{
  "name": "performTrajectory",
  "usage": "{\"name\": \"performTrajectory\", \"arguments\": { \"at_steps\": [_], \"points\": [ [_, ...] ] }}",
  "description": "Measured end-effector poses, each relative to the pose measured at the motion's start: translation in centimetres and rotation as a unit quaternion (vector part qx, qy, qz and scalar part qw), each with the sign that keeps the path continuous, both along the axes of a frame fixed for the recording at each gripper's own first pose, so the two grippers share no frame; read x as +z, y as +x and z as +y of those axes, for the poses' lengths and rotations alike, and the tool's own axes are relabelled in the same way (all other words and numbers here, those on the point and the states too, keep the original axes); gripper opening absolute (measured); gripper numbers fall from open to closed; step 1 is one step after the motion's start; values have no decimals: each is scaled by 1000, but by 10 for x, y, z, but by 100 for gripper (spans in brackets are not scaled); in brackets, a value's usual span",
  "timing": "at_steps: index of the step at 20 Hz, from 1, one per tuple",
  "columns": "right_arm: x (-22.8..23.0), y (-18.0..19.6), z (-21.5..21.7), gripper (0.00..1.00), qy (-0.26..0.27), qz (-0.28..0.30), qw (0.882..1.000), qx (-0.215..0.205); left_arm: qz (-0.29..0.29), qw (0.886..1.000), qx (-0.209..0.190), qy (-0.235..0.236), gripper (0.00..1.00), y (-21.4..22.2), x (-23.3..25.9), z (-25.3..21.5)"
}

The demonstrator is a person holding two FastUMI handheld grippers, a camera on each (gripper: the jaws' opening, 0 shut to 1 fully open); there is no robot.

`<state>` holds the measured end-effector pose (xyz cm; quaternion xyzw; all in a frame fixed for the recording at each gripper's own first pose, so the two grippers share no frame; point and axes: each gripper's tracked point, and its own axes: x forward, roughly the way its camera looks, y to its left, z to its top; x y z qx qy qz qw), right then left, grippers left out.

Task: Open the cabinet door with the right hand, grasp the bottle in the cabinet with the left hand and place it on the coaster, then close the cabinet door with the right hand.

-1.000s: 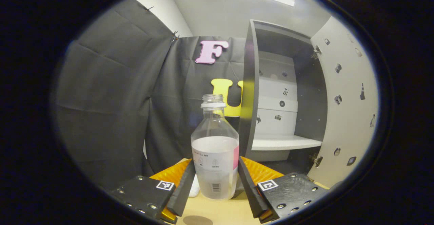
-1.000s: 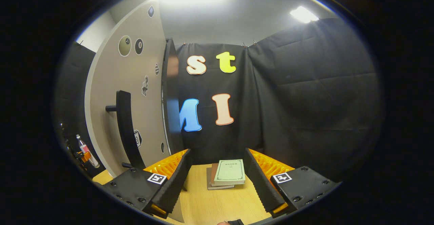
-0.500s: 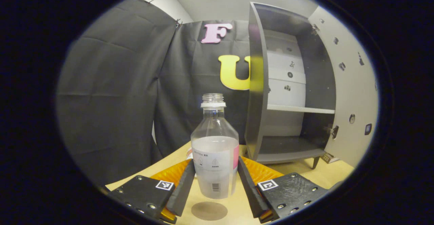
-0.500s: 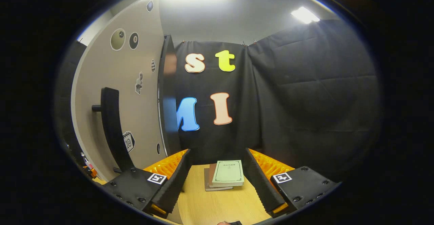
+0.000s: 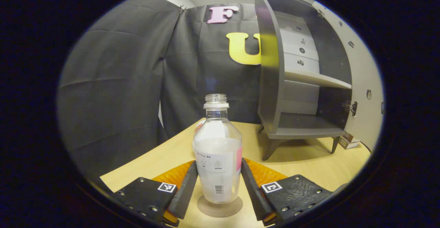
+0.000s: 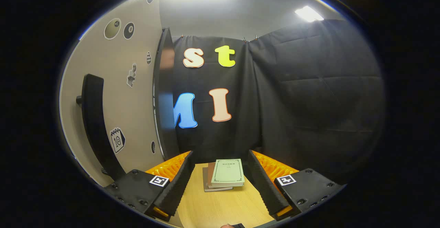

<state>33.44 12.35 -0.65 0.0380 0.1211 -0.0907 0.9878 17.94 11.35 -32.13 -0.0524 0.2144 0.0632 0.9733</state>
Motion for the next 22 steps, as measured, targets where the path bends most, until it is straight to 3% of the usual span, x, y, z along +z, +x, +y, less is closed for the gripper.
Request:
{"name": "performTrajectory", "arguments": {
  "at_steps": [7,22],
  "points": [
    [-9,6,-5,98,-13,20,1000,-7,29,999,18,-3,72,4,-40,-1],
    [-20,10,-2,98,-14,31,999,19,40,999,26,27,80,-18,-38,-11]
  ]
}}
